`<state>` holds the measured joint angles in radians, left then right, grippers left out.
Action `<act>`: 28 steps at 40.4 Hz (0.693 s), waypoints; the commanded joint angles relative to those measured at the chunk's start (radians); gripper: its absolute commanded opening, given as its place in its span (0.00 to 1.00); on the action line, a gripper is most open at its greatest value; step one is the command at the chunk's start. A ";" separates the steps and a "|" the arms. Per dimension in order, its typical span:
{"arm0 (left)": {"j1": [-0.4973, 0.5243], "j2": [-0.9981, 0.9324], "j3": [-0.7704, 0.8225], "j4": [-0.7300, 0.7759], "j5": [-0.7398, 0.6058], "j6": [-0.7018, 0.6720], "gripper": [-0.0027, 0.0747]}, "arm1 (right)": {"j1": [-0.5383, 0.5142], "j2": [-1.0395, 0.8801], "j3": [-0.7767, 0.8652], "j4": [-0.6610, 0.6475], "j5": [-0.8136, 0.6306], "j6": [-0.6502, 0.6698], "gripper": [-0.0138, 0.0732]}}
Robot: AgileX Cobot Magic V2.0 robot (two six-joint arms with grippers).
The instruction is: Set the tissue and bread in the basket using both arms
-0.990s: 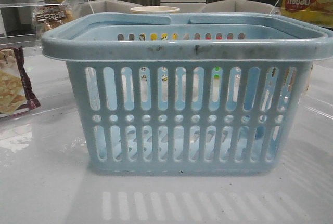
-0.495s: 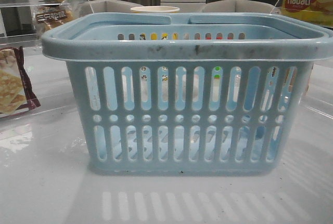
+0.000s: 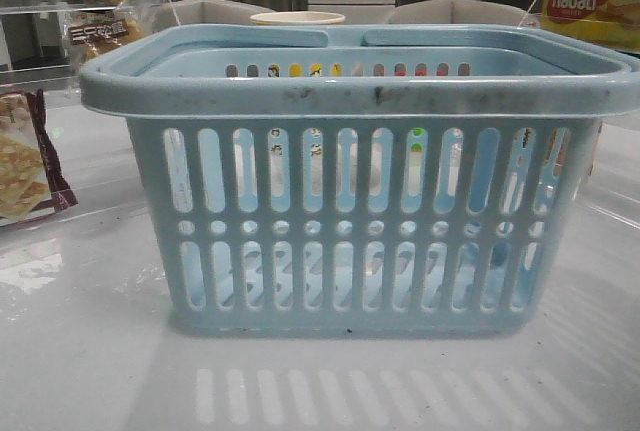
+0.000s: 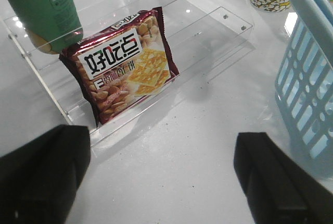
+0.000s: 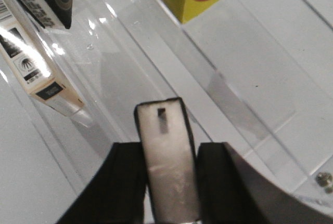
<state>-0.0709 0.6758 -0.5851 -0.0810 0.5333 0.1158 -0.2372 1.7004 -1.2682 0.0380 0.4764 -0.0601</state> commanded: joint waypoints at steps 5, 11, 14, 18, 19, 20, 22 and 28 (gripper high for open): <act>-0.005 0.002 -0.027 -0.008 -0.081 -0.004 0.83 | 0.014 -0.052 -0.039 -0.009 -0.065 -0.003 0.31; -0.005 0.002 -0.027 -0.008 -0.081 -0.004 0.83 | 0.014 -0.089 -0.039 -0.008 -0.041 -0.003 0.31; -0.005 0.002 -0.027 -0.008 -0.081 -0.004 0.83 | 0.016 -0.126 -0.039 0.000 -0.018 -0.003 0.31; -0.005 0.002 -0.027 -0.008 -0.081 -0.004 0.83 | 0.030 -0.193 -0.039 0.010 0.014 -0.003 0.31; -0.005 0.002 -0.027 -0.008 -0.081 -0.004 0.83 | 0.039 -0.210 -0.039 0.010 0.019 -0.003 0.31; -0.005 0.002 -0.027 -0.008 -0.083 -0.004 0.83 | 0.046 -0.232 -0.039 0.011 0.027 -0.003 0.31; -0.005 0.002 -0.027 -0.008 -0.083 -0.004 0.83 | 0.067 -0.272 -0.039 0.012 0.037 -0.003 0.31; -0.005 0.002 -0.027 -0.008 -0.090 -0.004 0.83 | 0.175 -0.378 -0.038 0.020 0.055 -0.003 0.31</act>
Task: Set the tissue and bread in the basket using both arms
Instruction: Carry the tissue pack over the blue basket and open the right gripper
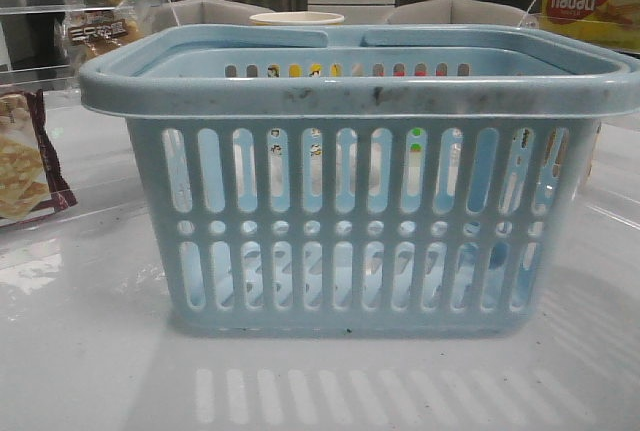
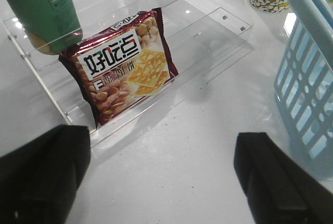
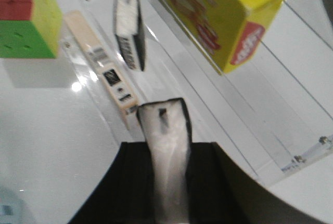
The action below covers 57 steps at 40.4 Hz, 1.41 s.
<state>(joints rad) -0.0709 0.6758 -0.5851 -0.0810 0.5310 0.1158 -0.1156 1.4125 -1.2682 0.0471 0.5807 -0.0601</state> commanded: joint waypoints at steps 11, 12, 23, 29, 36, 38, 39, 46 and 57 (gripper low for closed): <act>-0.005 0.002 -0.027 -0.008 -0.087 -0.004 0.83 | 0.356 -0.121 -0.032 0.046 -0.049 -0.003 0.31; -0.005 0.002 -0.027 -0.008 -0.087 -0.004 0.83 | 0.381 -0.116 -0.032 0.046 -0.049 -0.003 0.31; -0.005 0.002 -0.027 -0.008 -0.087 -0.004 0.83 | 0.591 0.010 -0.032 0.052 -0.065 -0.003 0.39; -0.005 0.002 -0.027 -0.008 -0.087 -0.004 0.83 | 0.596 0.051 -0.032 0.054 -0.090 -0.003 0.74; -0.005 0.002 -0.027 -0.008 -0.087 -0.004 0.83 | 0.596 0.007 -0.032 0.044 -0.073 -0.005 0.86; -0.005 0.002 -0.027 -0.008 -0.087 -0.004 0.83 | 0.596 -0.028 -0.031 0.037 -0.052 -0.008 0.85; -0.005 0.002 -0.027 -0.008 -0.087 -0.004 0.83 | 0.596 -0.049 -0.027 0.036 -0.044 -0.013 0.85; -0.005 0.002 -0.027 -0.008 -0.087 -0.004 0.83 | 0.596 -0.215 0.063 0.016 -0.041 -0.030 0.85; -0.005 0.002 -0.027 -0.016 -0.087 -0.004 0.83 | 0.596 -0.514 0.309 -0.017 -0.042 -0.030 0.85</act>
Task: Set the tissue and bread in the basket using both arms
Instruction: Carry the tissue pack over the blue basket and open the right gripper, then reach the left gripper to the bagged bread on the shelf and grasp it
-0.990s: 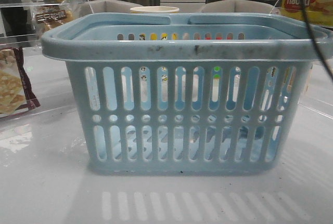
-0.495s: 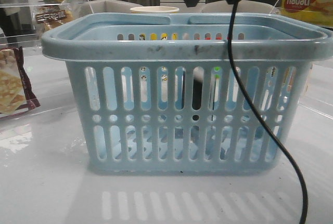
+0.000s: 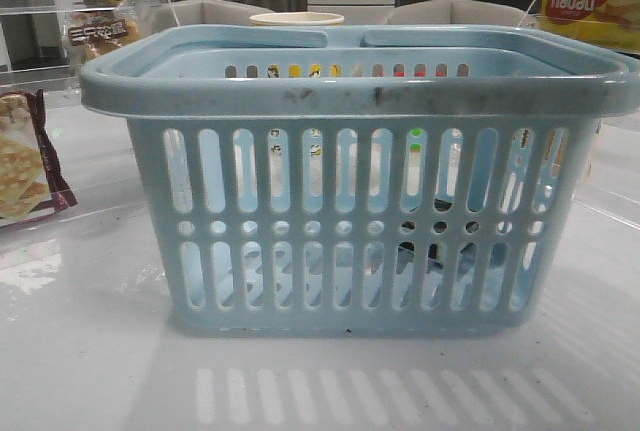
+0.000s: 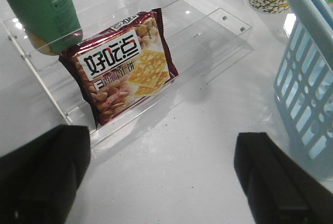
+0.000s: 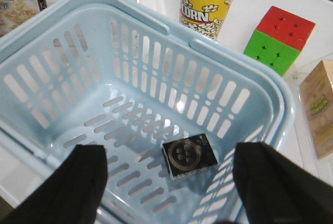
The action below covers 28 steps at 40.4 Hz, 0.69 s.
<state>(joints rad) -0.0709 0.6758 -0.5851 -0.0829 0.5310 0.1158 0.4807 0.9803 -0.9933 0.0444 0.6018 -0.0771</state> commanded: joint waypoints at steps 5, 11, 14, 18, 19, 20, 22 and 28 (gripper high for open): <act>-0.005 0.002 -0.027 -0.014 -0.087 -0.004 0.83 | 0.000 -0.185 0.147 -0.014 -0.063 -0.013 0.85; -0.005 0.002 -0.027 -0.014 -0.087 -0.004 0.83 | 0.000 -0.287 0.223 -0.014 -0.063 -0.013 0.85; -0.007 0.002 -0.032 -0.014 -0.089 -0.004 0.83 | 0.000 -0.318 0.240 -0.014 -0.062 -0.013 0.85; -0.022 0.009 -0.057 -0.016 -0.113 -0.004 0.83 | 0.000 -0.328 0.241 -0.014 -0.059 -0.013 0.85; -0.028 0.020 -0.066 -0.016 -0.116 -0.004 0.83 | 0.000 -0.328 0.241 -0.014 -0.059 -0.013 0.85; -0.034 0.027 -0.080 -0.016 -0.120 -0.004 0.83 | 0.000 -0.326 0.241 -0.014 -0.059 -0.013 0.85; -0.046 0.049 -0.111 -0.014 -0.120 -0.004 0.83 | 0.000 -0.325 0.241 -0.014 -0.059 -0.013 0.85; -0.074 0.172 -0.214 -0.004 -0.130 -0.004 0.83 | 0.000 -0.325 0.241 -0.014 -0.059 -0.013 0.85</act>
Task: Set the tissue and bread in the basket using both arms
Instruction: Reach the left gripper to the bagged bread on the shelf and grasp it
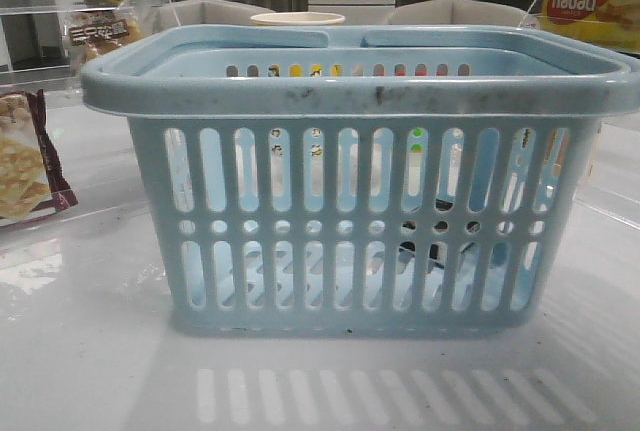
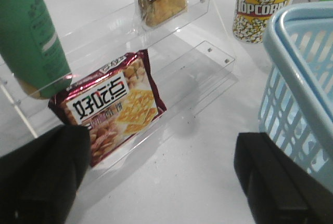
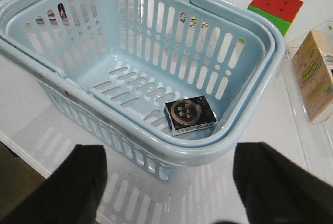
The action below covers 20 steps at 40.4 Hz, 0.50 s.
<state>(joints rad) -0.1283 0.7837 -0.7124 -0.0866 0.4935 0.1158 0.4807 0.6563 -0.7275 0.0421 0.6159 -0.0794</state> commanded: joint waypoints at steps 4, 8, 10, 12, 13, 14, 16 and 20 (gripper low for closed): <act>-0.019 0.169 -0.166 0.002 -0.112 -0.004 0.83 | 0.000 -0.001 -0.025 -0.012 -0.073 -0.011 0.85; -0.019 0.283 -0.240 0.002 -0.124 -0.004 0.83 | 0.000 -0.001 -0.025 -0.012 -0.073 -0.011 0.85; -0.019 0.351 -0.286 0.002 -0.124 -0.004 0.83 | 0.000 -0.001 -0.025 -0.012 -0.073 -0.011 0.85; -0.017 0.412 -0.329 0.012 -0.124 -0.004 0.83 | 0.000 -0.001 -0.025 -0.012 -0.073 -0.011 0.85; -0.014 0.448 -0.354 0.015 -0.124 -0.004 0.83 | 0.000 -0.001 -0.025 -0.012 -0.073 -0.011 0.85; -0.012 0.474 -0.374 0.015 -0.124 -0.004 0.83 | 0.000 -0.001 -0.025 -0.012 -0.073 -0.011 0.85; -0.004 0.535 -0.420 0.015 -0.124 -0.004 0.83 | 0.000 -0.001 -0.025 -0.012 -0.073 -0.011 0.85; 0.018 0.656 -0.519 0.015 -0.124 -0.004 0.83 | 0.000 -0.001 -0.025 -0.012 -0.073 -0.011 0.85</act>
<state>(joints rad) -0.1247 1.3896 -1.1295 -0.0715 0.4481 0.1158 0.4807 0.6563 -0.7275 0.0421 0.6159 -0.0794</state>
